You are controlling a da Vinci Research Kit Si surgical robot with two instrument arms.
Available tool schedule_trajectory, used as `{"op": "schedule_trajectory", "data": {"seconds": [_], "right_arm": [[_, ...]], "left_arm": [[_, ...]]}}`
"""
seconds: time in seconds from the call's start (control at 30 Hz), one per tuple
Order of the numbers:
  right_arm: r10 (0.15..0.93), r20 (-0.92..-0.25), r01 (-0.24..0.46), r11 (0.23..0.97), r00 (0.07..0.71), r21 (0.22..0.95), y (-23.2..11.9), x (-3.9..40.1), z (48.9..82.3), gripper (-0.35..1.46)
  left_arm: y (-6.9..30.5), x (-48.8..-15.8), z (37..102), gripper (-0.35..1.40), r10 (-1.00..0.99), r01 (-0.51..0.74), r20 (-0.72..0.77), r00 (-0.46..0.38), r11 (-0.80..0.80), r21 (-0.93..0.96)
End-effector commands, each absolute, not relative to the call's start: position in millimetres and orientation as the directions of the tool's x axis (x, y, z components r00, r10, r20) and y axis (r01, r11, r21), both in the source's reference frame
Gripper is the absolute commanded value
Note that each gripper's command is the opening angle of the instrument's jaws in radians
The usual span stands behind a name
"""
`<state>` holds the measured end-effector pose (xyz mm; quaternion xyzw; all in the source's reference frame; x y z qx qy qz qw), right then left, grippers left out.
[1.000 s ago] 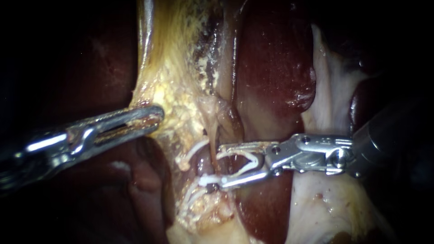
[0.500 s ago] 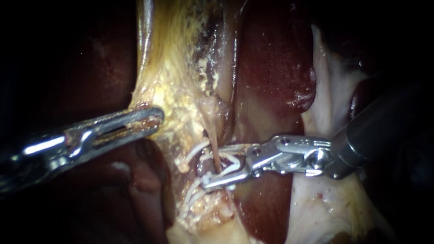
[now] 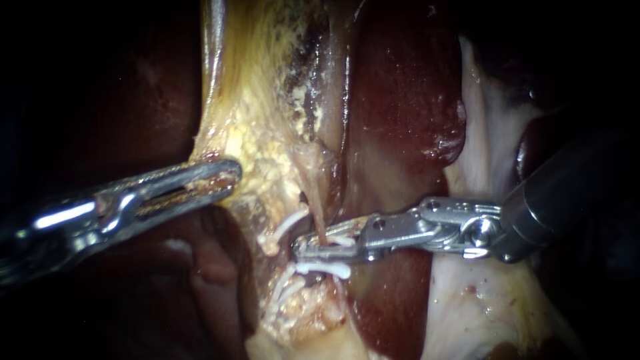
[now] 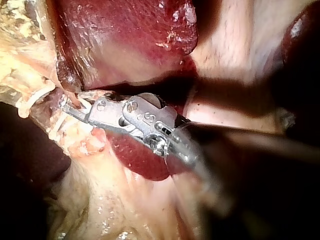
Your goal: Clipping second clip right tube
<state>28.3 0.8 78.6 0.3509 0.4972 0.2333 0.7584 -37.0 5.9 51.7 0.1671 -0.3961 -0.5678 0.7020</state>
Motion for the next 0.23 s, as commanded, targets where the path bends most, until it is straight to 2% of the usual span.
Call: {"op": "schedule_trajectory", "data": {"seconds": [0.03, 0.23], "right_arm": [[0.706, -0.586, -0.005, 0.64, 0.397, 0.768, 0.8, 28.3, 78.6, -0.35], [0.707, -0.586, -0.008, 0.641, 0.396, 0.767, 0.8, 28.3, 78.6, -0.35]], "left_arm": [[6.0, -37.0, 51.7, -0.35, -0.93, 0.665, 0.366, 0.042, 0.299, 0.685], [6.0, -37.0, 51.8, -0.35, -0.93, 0.664, 0.366, 0.042, 0.3, 0.685]]}}
